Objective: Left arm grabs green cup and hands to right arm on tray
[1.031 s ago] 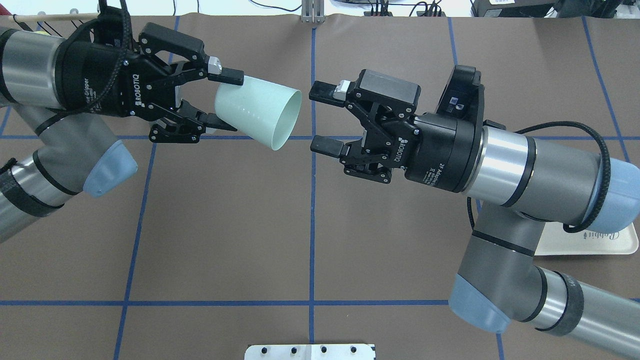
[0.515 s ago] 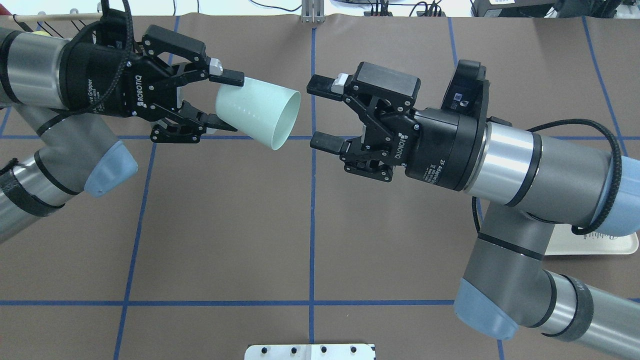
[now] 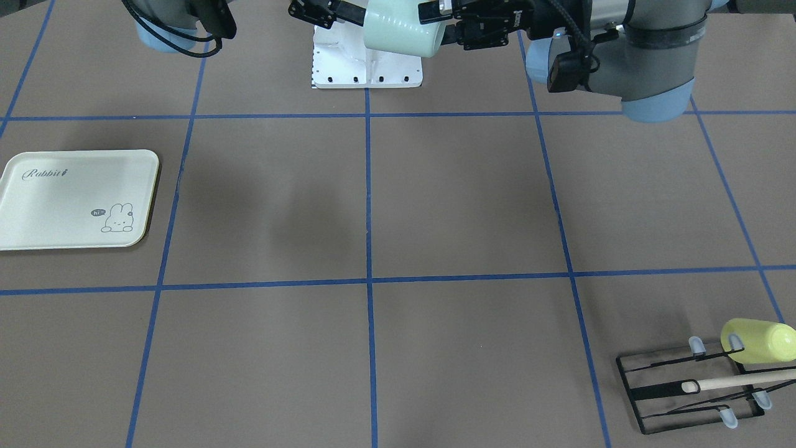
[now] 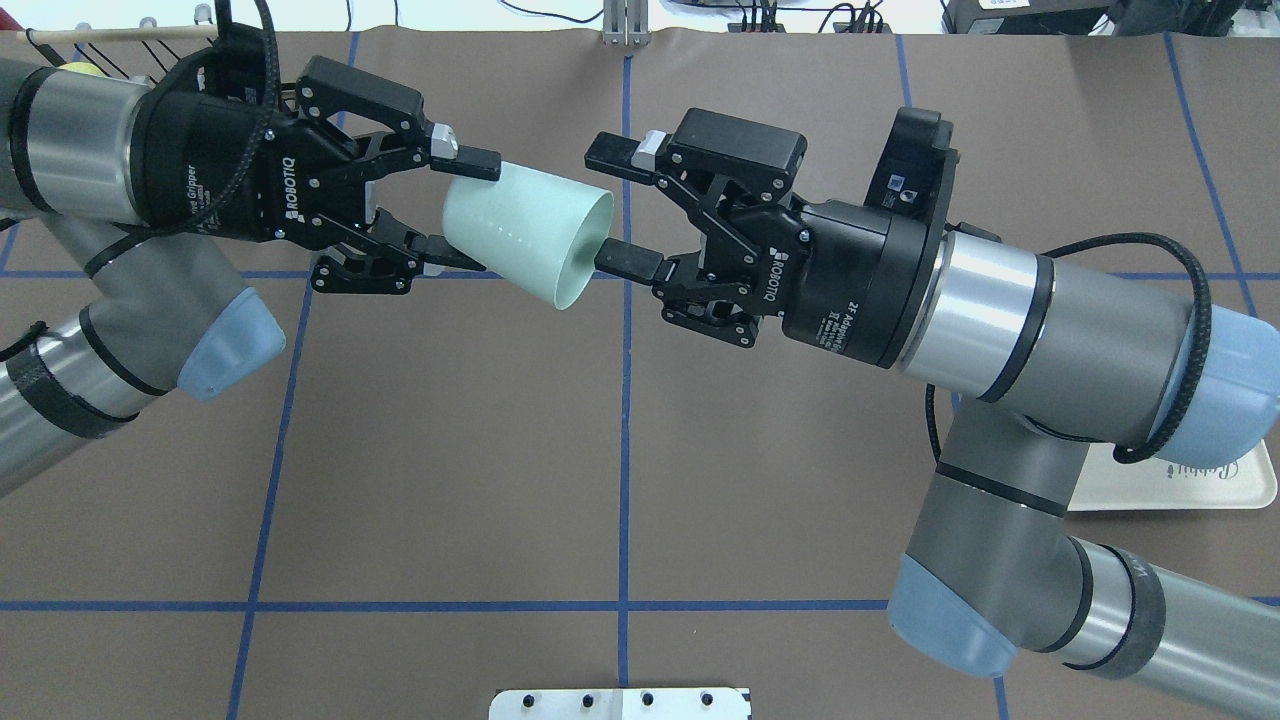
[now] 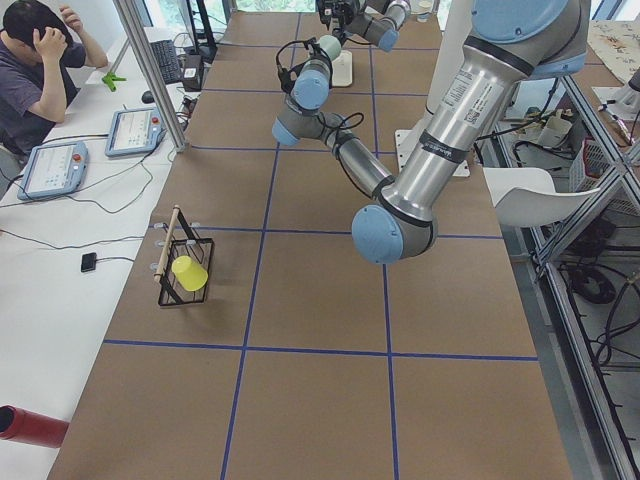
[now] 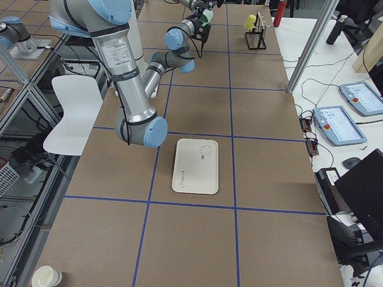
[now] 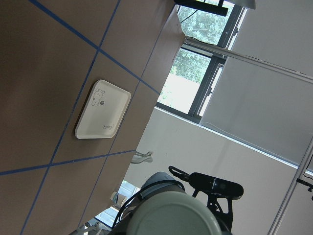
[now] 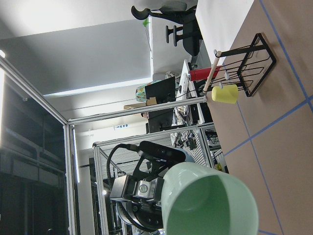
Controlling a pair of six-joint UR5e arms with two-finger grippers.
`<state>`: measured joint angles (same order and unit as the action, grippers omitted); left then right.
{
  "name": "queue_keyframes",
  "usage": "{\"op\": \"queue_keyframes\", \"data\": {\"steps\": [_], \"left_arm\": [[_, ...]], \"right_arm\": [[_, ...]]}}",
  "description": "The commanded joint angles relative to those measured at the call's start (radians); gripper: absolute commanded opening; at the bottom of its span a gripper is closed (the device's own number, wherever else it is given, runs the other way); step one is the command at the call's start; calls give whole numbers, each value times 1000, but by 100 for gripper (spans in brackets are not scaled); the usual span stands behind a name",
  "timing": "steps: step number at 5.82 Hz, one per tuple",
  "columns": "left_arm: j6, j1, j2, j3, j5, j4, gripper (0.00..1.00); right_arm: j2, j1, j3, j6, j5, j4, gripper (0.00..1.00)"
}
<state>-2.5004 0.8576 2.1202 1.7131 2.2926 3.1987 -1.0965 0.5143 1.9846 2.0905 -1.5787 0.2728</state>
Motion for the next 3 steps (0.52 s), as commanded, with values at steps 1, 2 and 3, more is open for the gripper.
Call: {"op": "queue_keyframes", "data": {"steps": [1,2,3], "left_arm": [[0,-6,0,0,2,0,0],[0,-9,-2,0,4,0,0],[0,-11,-2,3,2,0,0]], "right_arm": [[6,1,-1,2,2,3,84],[6,1,-1,2,2,3,84],[6,1,0,0,2,5,84]]}}
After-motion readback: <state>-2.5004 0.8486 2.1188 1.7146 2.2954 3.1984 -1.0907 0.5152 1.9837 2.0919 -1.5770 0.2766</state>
